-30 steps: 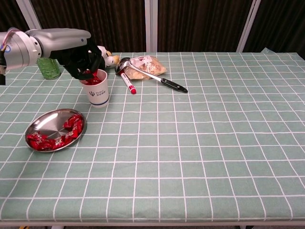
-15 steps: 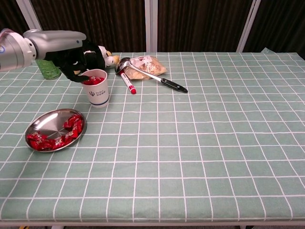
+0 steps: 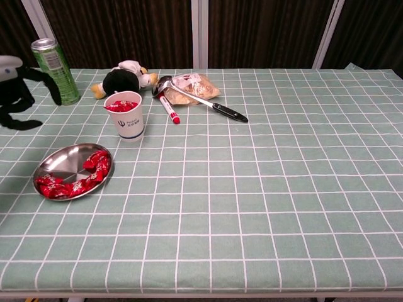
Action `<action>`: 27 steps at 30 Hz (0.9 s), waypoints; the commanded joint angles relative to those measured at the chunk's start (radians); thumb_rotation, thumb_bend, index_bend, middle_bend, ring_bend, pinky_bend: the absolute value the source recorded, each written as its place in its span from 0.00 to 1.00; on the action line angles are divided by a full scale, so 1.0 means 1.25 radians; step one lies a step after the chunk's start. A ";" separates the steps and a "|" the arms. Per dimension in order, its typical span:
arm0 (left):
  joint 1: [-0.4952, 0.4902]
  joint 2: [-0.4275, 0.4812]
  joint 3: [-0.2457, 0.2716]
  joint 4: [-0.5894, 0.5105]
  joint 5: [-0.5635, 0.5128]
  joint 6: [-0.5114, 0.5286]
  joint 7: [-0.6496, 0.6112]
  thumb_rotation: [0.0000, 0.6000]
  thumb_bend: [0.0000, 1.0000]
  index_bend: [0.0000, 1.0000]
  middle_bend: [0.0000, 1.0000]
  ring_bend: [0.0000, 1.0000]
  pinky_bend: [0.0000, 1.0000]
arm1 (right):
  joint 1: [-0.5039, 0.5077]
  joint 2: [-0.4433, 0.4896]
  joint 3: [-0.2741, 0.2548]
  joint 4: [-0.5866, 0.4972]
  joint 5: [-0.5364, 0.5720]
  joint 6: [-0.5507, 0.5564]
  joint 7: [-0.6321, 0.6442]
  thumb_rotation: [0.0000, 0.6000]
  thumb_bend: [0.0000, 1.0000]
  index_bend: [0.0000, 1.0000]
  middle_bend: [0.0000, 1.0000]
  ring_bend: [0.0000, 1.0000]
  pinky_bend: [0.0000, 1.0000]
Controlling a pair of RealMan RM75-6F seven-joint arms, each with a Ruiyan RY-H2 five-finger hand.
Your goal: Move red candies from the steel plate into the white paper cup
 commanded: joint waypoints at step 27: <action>0.026 -0.118 0.062 0.135 0.099 -0.047 0.092 1.00 0.29 0.48 0.95 0.92 1.00 | -0.004 0.002 -0.003 -0.010 0.000 0.006 -0.009 1.00 0.01 0.06 0.27 0.05 0.28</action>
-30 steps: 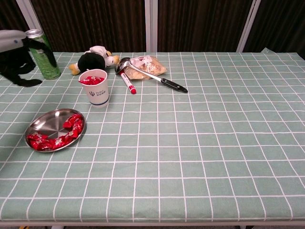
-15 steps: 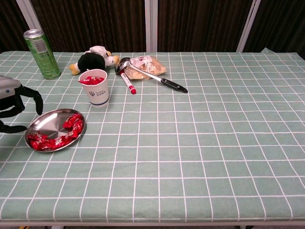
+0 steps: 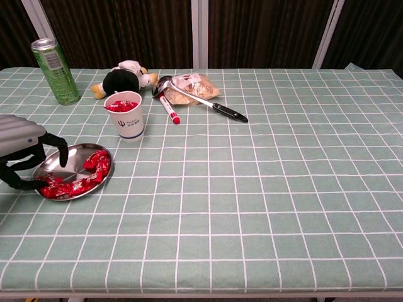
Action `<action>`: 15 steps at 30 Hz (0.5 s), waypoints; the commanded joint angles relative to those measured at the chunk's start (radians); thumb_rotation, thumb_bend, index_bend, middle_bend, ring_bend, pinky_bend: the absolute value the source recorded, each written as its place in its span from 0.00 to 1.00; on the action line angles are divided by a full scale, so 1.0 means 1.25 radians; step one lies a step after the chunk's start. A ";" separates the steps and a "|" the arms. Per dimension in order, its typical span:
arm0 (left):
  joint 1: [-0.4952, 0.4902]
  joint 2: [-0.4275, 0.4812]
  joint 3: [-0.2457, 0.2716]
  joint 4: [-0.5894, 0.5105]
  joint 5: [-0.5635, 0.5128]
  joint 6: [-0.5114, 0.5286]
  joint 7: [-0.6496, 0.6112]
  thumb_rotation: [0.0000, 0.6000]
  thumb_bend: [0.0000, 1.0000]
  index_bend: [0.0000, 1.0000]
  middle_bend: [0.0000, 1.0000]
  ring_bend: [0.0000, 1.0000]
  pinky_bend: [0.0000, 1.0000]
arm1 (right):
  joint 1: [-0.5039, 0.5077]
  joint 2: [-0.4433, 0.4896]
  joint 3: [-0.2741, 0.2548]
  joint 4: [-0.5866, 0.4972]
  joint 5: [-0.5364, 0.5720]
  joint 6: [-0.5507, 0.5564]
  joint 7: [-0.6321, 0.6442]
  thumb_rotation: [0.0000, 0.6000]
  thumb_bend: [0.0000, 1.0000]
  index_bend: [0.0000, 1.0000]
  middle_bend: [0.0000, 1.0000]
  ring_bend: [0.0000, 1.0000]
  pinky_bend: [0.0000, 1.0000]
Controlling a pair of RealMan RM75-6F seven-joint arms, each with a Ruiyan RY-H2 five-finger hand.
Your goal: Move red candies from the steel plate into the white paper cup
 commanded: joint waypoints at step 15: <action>-0.005 -0.014 -0.017 0.002 -0.019 -0.025 0.017 1.00 0.29 0.48 0.95 0.92 1.00 | 0.002 0.000 0.001 0.003 0.003 -0.004 0.002 1.00 0.01 0.06 0.27 0.05 0.29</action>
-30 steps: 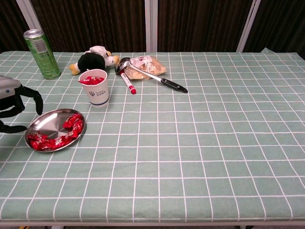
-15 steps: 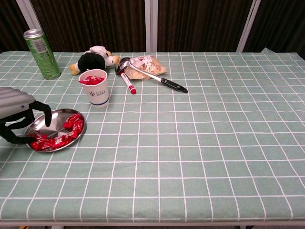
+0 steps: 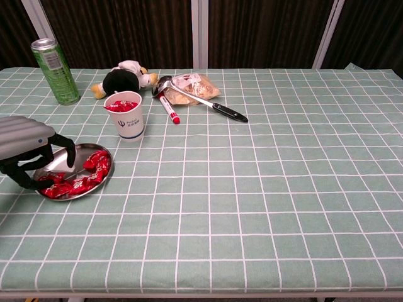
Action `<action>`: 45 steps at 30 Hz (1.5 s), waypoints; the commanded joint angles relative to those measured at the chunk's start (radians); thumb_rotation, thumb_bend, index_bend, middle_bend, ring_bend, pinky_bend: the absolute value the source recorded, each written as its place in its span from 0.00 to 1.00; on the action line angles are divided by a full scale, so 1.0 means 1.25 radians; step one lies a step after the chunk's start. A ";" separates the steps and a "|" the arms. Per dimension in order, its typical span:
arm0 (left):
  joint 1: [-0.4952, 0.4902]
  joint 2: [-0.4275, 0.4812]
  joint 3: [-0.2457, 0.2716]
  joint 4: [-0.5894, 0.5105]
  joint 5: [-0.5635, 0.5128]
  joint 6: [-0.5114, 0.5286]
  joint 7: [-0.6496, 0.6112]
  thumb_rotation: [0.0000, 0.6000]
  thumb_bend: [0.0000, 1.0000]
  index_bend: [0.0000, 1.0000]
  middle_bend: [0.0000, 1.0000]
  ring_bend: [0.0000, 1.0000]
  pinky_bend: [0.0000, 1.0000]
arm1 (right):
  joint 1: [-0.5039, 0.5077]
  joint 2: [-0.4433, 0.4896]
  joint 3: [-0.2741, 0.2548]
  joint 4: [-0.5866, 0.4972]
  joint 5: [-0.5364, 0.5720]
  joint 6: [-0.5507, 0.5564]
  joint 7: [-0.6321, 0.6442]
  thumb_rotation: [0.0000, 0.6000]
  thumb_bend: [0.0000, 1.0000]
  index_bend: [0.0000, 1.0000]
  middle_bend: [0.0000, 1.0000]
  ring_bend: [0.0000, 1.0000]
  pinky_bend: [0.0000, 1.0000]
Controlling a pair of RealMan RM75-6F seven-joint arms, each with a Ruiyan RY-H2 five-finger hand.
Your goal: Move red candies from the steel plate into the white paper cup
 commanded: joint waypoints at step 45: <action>-0.212 0.034 -0.228 -0.058 -0.143 -0.140 -0.031 1.00 0.39 0.64 0.97 0.93 1.00 | -0.002 0.003 -0.003 0.002 -0.004 0.002 0.003 1.00 0.01 0.06 0.27 0.05 0.29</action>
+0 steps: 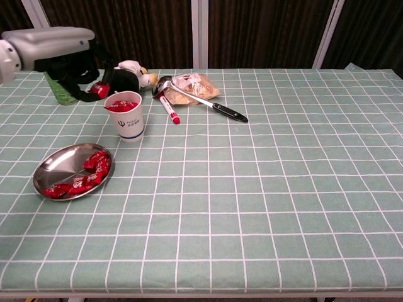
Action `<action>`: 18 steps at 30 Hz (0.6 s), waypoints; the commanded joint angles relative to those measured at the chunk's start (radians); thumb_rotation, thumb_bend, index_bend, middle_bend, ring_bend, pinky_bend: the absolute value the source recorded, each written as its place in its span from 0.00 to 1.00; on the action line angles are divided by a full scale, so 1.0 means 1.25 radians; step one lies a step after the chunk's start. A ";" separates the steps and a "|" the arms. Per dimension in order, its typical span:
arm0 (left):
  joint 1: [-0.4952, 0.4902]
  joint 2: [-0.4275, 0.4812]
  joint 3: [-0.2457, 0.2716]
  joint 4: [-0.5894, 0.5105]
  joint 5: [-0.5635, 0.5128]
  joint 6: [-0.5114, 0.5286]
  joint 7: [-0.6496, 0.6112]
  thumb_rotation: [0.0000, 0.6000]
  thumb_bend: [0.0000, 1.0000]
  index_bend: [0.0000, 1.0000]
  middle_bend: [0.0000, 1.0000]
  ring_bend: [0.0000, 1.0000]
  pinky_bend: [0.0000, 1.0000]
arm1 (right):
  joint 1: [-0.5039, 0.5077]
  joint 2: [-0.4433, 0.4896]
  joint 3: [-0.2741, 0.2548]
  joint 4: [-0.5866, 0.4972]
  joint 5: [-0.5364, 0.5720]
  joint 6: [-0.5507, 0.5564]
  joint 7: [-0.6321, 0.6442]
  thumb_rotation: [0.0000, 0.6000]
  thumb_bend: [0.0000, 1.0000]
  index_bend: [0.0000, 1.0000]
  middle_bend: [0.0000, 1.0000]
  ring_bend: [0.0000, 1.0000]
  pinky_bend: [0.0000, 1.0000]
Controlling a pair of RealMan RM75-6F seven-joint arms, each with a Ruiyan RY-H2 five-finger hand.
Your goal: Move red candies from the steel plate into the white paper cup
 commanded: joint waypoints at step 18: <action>-0.157 -0.105 0.009 0.156 -0.233 -0.113 0.223 1.00 0.39 0.57 0.96 0.93 1.00 | -0.005 0.008 0.003 -0.002 0.011 0.004 0.001 1.00 0.01 0.06 0.27 0.05 0.29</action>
